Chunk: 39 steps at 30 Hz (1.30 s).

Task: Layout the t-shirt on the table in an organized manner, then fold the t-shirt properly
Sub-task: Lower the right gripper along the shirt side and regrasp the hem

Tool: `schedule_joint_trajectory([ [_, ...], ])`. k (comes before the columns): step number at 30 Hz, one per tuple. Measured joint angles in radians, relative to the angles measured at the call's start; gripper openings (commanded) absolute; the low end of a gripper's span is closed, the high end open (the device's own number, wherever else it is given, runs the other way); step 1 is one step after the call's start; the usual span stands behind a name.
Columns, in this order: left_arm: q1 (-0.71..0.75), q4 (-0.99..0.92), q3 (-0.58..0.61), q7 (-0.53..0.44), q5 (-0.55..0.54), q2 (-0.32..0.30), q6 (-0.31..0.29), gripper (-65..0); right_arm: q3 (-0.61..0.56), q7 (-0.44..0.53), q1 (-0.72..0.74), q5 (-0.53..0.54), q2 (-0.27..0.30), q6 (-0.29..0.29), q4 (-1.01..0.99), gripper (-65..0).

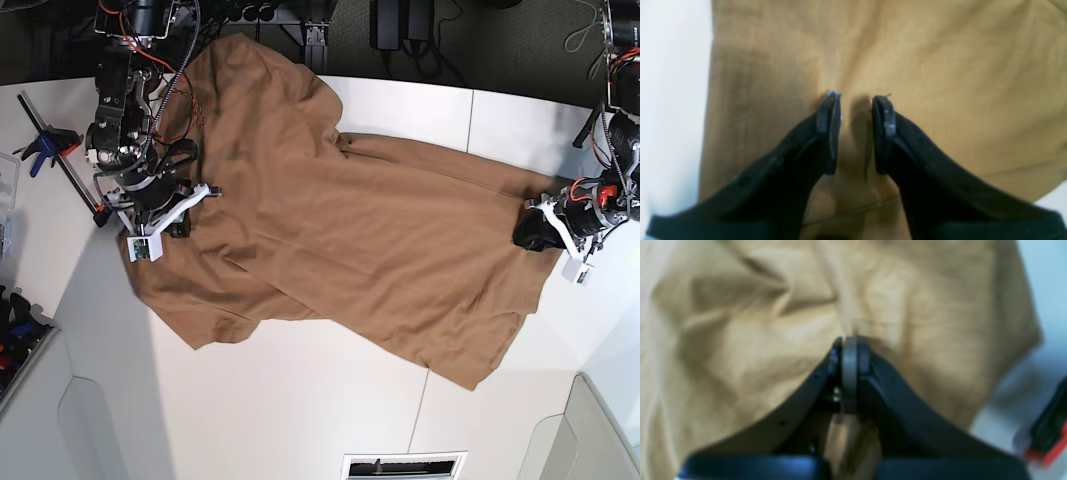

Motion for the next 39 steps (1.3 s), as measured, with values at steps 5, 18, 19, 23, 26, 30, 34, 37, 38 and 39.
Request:
schedule_joint_trajectory([
  [5, 0.076, 0.0, -0.007, 0.034, -0.114, -0.089, -0.006, -47.4, 0.0, -0.001, 0.097, -0.015, 0.011, 0.0, -0.091, -65.0],
  [18, 0.11, 0.073, -0.206, 0.26, -0.382, -0.088, 0.02, -47.4, -0.001, 0.01, 0.178, 0.049, 0.063, -0.022, -0.158, -65.0],
  [19, 0.095, 0.098, -0.22, 0.251, -0.379, -0.088, 0.021, -47.4, -0.001, 0.015, 0.178, 0.057, 0.063, -0.018, -0.158, -65.0],
  [23, 0.0, 0.131, -0.214, 0.11, -0.263, -0.083, 0.021, -47.4, 0.0, 0.037, 0.182, 0.071, 0.058, -0.003, -0.158, -65.0],
  [26, -0.044, 0.125, -0.179, 0.017, -0.113, -0.069, 0.023, -47.4, 0.0, 0.04, 0.197, 0.069, 0.035, -0.002, -0.158, -65.0],
  [30, -0.117, 0.122, -0.092, -0.04, 0.033, -0.022, 0.024, -47.4, 0.0, 0.044, 0.227, 0.064, 0.009, 0.008, -0.158, -65.0],
  [34, -0.163, 0.097, 0.032, -0.077, 0.166, 0.034, 0.04, -47.4, 0.0, 0.045, 0.259, 0.021, 0.011, 0.007, -0.181, -65.0],
  [37, -0.156, 0.039, 0.09, -0.072, 0.241, 0.052, 0.089, -47.4, 0.0, 0.052, 0.264, 0.014, 0.011, 0.005, -0.239, -65.0],
  [38, -0.153, 0.014, 0.099, -0.068, 0.257, 0.052, 0.101, -47.4, 0.0, 0.049, 0.262, 0.012, 0.01, 0.006, -0.266, -65.0],
  [39, -0.152, -0.005, 0.099, -0.088, 0.245, 0.049, 0.116, -47.4, 0.0, 0.047, 0.259, 0.012, 0.01, 0.008, -0.29, -65.0],
])
